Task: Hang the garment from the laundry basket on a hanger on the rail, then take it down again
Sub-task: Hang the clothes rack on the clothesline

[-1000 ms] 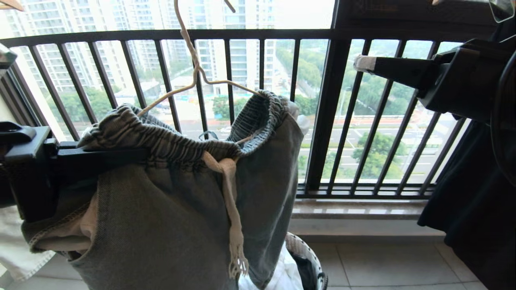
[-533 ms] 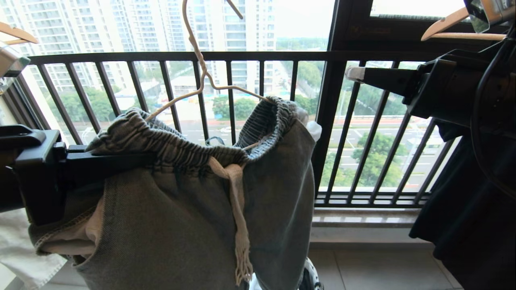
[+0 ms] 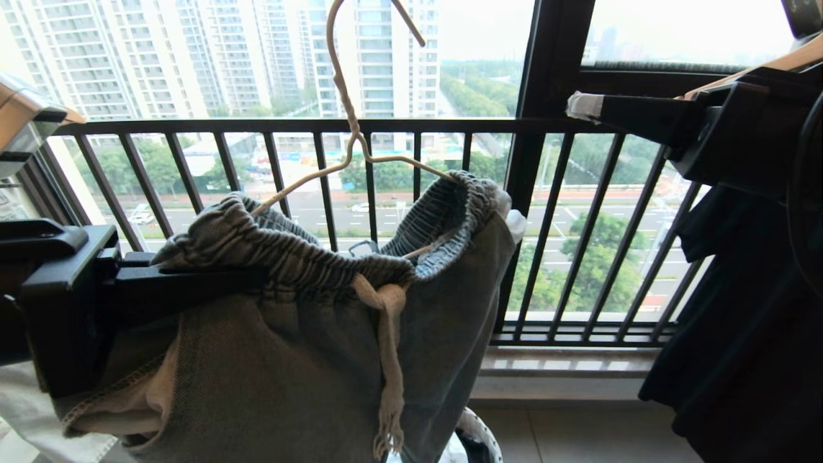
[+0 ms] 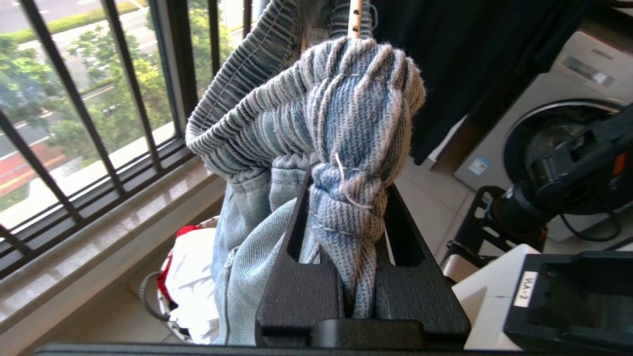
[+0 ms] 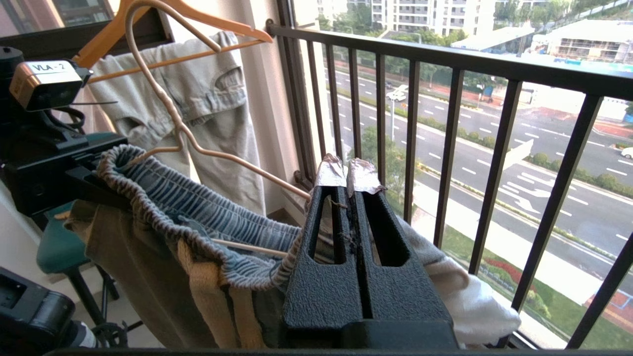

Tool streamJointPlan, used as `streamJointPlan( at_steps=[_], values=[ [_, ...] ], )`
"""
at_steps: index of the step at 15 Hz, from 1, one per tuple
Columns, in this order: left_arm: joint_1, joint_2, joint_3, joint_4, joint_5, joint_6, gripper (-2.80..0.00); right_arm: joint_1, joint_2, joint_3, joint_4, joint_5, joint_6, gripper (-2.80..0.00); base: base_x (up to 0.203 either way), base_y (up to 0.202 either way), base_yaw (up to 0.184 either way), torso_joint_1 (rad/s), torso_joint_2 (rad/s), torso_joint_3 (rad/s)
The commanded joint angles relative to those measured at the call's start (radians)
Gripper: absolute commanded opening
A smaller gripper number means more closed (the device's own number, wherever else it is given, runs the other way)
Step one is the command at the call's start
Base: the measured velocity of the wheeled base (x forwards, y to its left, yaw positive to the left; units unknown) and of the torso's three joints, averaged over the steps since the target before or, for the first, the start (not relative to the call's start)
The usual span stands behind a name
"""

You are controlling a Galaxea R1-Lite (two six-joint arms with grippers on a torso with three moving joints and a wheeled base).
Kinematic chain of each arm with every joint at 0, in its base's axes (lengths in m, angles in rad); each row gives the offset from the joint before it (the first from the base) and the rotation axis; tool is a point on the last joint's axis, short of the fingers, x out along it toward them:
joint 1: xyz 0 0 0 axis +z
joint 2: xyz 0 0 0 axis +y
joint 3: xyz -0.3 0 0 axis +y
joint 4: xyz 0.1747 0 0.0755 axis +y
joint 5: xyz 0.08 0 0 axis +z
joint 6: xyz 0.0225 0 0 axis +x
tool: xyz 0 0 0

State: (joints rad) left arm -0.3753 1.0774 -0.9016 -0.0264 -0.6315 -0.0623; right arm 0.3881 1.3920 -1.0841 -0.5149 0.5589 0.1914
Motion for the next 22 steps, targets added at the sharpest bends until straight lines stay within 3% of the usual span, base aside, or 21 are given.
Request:
streamJointPlan(
  at_steps=[1,9,22],
  values=[
    [-0.067,-0.015,0.015,0.0,-0.004,-0.025,-2.8,0.005,-0.054,0.017,-0.002,0.005,0.0,-2.8,0.0,0.0,0.0,0.251,-0.58,-0.313],
    [-0.142,-0.021,0.05,-0.009,-0.004,-0.03,-2.8,0.034,-0.113,0.044,0.012,0.036,0.0,-2.8,0.0,0.0,0.0,0.237,-0.52,-0.283],
    [-0.155,-0.028,0.056,-0.014,-0.004,-0.027,-2.8,0.035,-0.136,0.062,-0.002,0.049,0.002,-2.8,0.0,0.0,0.0,0.146,-0.31,-0.161]
  ],
)
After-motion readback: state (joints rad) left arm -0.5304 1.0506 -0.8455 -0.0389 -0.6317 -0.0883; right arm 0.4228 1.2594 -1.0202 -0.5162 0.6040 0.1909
